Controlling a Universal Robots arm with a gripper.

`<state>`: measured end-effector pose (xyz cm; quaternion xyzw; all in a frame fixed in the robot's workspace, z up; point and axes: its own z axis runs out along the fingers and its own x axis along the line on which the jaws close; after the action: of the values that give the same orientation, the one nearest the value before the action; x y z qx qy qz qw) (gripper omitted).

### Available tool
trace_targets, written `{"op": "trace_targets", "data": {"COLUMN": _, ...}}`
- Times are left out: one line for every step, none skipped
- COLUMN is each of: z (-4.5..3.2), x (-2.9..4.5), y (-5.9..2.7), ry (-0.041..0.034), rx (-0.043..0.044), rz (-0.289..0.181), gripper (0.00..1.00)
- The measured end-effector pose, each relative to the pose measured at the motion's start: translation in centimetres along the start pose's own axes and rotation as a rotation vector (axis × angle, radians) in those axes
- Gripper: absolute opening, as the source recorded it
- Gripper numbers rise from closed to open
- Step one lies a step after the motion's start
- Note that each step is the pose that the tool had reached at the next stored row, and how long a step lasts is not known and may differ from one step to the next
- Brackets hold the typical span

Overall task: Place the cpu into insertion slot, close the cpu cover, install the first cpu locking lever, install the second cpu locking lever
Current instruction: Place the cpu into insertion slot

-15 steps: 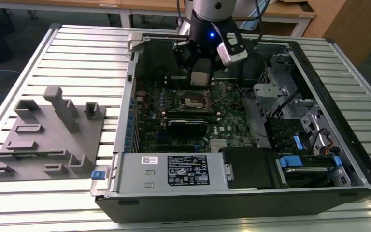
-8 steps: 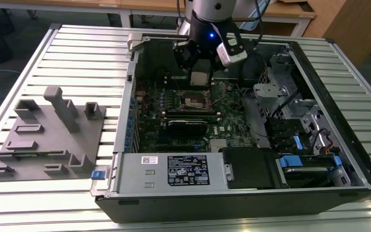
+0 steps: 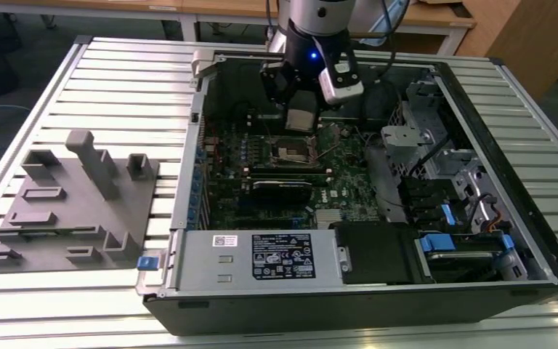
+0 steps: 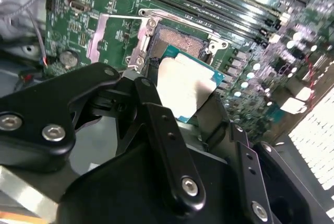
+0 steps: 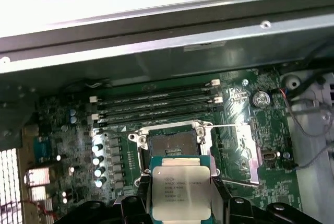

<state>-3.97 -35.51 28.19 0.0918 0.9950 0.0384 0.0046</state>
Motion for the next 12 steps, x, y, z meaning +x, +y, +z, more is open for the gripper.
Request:
{"op": "trace_targets", "data": {"z": 0.05, "x": 0.00, "y": 0.00, "ry": -0.0014, "rx": 0.0000, "rz": 0.018, "gripper": 0.54}}
{"op": "trace_targets", "data": {"z": 0.10, "x": 0.00, "y": -0.01, "ry": -0.0028, "rx": 0.0001, "rz": 0.035, "gripper": 0.54}}
{"op": "trace_targets", "data": {"z": 0.16, "x": 0.00, "y": -0.01, "ry": -0.0043, "rx": 0.0001, "rz": 0.055, "gripper": 0.54}}
{"op": "trace_targets", "data": {"z": 0.21, "x": 0.00, "y": -0.02, "ry": -0.0056, "rx": 0.0001, "rz": 0.073, "gripper": 0.54}}
{"op": "trace_targets", "data": {"z": 0.26, "x": 0.00, "y": -0.02, "ry": -0.0070, "rx": 0.0002, "rz": 0.091, "gripper": 0.54}}
{"op": "trace_targets", "data": {"z": 0.30, "x": 0.00, "y": -0.02, "ry": -0.0084, "rx": 0.0002, "rz": 0.109, "gripper": 0.54}}
{"op": "trace_targets", "data": {"z": 0.35, "x": 0.00, "y": -0.03, "ry": -0.0098, "rx": 0.0003, "rz": 0.127, "gripper": 0.54}}
{"op": "trace_targets", "data": {"z": 0.40, "x": 0.00, "y": -0.03, "ry": -0.0112, "rx": 0.0004, "rz": 0.144, "gripper": 0.54}}
{"op": "trace_targets", "data": {"z": 0.45, "x": 0.00, "y": -0.03, "ry": -0.0126, "rx": 0.0003, "rz": 0.162, "gripper": 0.54}}
{"op": "trace_targets", "data": {"z": 0.50, "x": 0.00, "y": -0.04, "ry": -0.0140, "rx": 0.0004, "rz": 0.181, "gripper": 0.54}}
{"op": "trace_targets", "data": {"z": 0.56, "x": 0.00, "y": -0.04, "ry": -0.0155, "rx": 0.0005, "rz": 0.200, "gripper": 0.54}}
{"op": "trace_targets", "data": {"z": 0.61, "x": 0.00, "y": -0.05, "ry": -0.0169, "rx": 0.0005, "rz": 0.218, "gripper": 0.54}}
